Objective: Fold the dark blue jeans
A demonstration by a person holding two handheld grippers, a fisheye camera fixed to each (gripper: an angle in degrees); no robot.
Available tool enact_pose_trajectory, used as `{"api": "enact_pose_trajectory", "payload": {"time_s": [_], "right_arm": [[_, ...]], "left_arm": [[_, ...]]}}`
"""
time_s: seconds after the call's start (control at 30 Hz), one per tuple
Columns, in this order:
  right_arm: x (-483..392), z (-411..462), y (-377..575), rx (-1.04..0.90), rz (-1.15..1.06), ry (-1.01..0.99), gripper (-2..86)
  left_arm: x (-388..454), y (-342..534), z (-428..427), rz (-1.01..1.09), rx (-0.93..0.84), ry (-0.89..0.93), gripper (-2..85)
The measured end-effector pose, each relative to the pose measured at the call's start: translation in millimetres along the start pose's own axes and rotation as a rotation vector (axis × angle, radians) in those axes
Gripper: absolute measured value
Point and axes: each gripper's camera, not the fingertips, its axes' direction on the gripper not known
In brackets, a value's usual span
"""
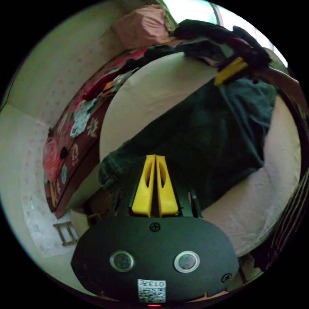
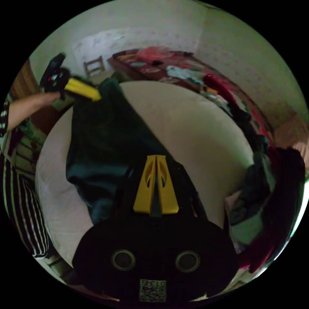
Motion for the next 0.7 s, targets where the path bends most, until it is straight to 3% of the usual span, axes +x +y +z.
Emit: {"api": "enact_pose_trajectory", "payload": {"time_s": [0.1, 0.23, 0.3, 0.37, 0.43, 0.57, 0.7], "right_arm": [[-11, 39, -4, -0.132, -0.012, 0.08, -0.1], [28, -3, 26, -0.039, 0.179, -0.033, -0.2], [29, -37, 55, 0.056, 0.234, -0.019, -0.1], [17, -57, 86, 0.062, 0.227, 0.01, -0.1], [-7, -61, 129, 0.01, 0.25, 0.077, -0.1], [-35, -44, 184, -0.104, 0.321, 0.159, -0.2], [-38, -27, 251, -0.253, 0.369, 0.311, -0.2]], "left_arm": [[-16, -7, 30, -0.007, -0.157, 0.01, -0.4], [-33, -10, 20, -0.158, -0.1, 0.164, -0.4], [-23, -12, -6, -0.195, -0.024, 0.123, -0.4], [20, -21, -50, -0.113, 0.152, 0.097, -0.3], [66, -37, -67, 0.005, 0.21, 0.145, -0.3], [169, -85, -72, 0.191, 0.185, 0.285, -0.3], [226, -106, -58, 0.358, 0.065, 0.178, -0.3]]}}
